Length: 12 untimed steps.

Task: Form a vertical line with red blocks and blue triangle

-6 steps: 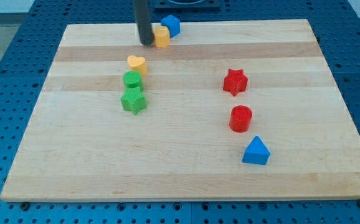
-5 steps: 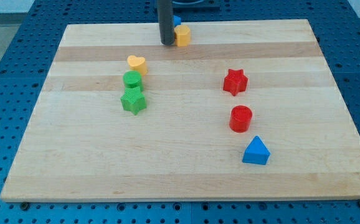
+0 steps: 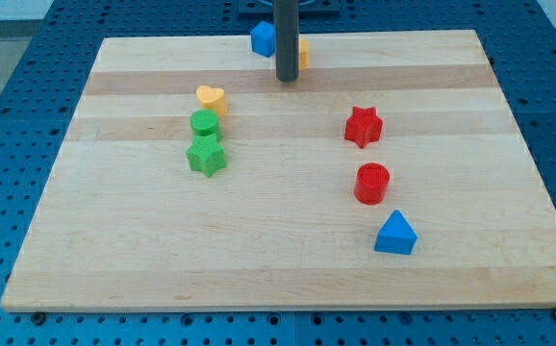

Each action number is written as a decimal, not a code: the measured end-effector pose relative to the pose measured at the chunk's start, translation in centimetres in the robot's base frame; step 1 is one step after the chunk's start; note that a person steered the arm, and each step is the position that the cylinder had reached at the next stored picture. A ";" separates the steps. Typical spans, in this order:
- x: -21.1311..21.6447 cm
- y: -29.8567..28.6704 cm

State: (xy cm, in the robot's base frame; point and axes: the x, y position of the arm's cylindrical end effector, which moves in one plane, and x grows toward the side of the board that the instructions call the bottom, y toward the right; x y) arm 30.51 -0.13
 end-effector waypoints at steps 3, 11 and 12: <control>11.4 12.2; 20.3 6.8; 22.5 13.7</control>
State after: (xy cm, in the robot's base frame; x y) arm 52.99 13.60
